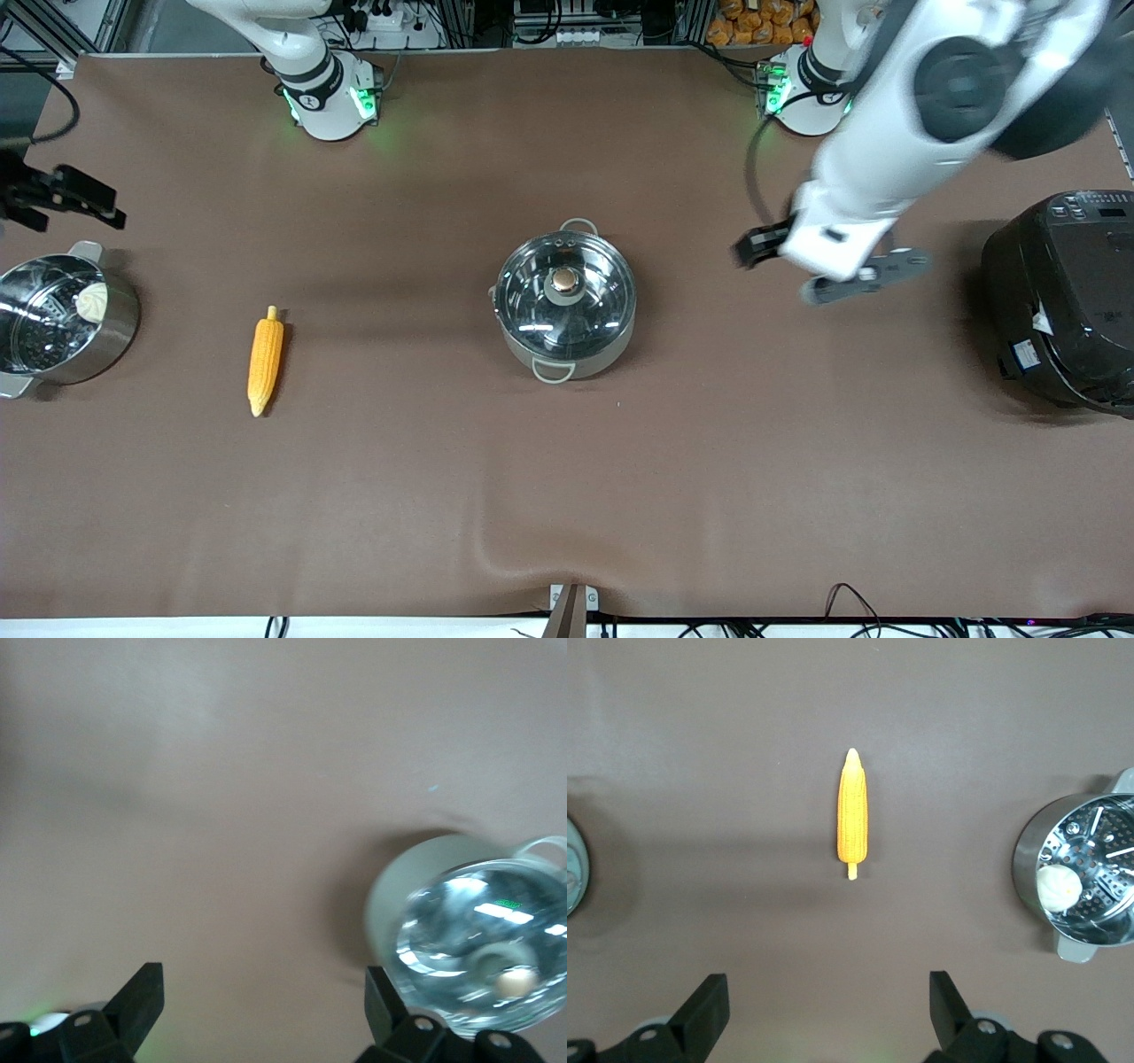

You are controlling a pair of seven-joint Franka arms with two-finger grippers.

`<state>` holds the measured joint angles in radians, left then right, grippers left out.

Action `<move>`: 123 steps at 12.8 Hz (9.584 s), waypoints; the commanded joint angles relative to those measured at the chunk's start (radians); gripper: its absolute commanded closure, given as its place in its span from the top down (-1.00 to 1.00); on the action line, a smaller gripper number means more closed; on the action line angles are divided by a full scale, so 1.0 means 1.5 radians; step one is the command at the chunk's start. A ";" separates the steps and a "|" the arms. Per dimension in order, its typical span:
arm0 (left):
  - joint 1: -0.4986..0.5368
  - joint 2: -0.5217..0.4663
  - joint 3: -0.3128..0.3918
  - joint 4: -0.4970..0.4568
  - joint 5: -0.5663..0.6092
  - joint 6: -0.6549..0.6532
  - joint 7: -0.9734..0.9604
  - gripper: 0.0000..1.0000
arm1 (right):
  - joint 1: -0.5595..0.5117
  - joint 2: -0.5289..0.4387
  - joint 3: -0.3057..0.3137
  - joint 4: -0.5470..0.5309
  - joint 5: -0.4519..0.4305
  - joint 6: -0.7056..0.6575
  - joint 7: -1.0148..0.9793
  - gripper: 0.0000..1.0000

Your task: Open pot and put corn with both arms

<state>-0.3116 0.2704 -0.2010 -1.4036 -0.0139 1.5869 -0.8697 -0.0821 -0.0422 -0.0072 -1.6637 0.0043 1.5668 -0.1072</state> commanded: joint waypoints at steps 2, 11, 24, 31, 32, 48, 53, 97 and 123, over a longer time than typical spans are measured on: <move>-0.076 0.073 0.004 0.048 -0.006 0.080 -0.198 1.00 | -0.008 0.023 0.004 -0.099 0.004 0.078 -0.006 1.00; -0.214 0.174 0.015 0.048 0.016 0.192 -0.443 1.00 | -0.010 0.223 0.004 -0.168 0.004 0.334 -0.006 1.00; -0.333 0.261 0.107 0.077 0.055 0.244 -0.511 1.00 | -0.019 0.359 0.004 -0.238 0.003 0.508 -0.013 1.00; -0.333 0.270 0.107 0.077 0.054 0.256 -0.510 0.91 | -0.013 0.367 0.003 -0.237 0.003 0.511 -0.026 -1.00; -0.334 0.272 0.107 0.077 0.054 0.256 -0.511 0.87 | -0.013 0.367 0.004 -0.237 0.002 0.510 -0.027 -1.00; -0.322 0.203 0.105 0.060 0.052 0.211 -0.498 -1.00 | 0.126 0.236 0.034 -0.031 0.006 0.141 -0.021 -1.00; -0.276 0.084 0.106 0.017 0.055 0.068 -0.325 -1.00 | 0.183 0.238 0.034 -0.009 0.020 0.136 -0.007 -1.00; 0.111 -0.156 0.143 -0.153 0.044 0.032 0.346 1.00 | 0.447 0.411 0.030 0.243 -0.017 0.110 0.267 1.00; 0.210 -0.197 0.154 -0.125 0.012 -0.023 0.537 1.00 | 0.034 -0.019 -0.046 0.020 0.023 -0.018 -0.018 1.00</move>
<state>-0.0185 -0.0139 0.0448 -1.5990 0.0290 1.5718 -0.0987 -0.0163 -0.0544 -0.0852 -1.6233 0.0209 1.5345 -0.1260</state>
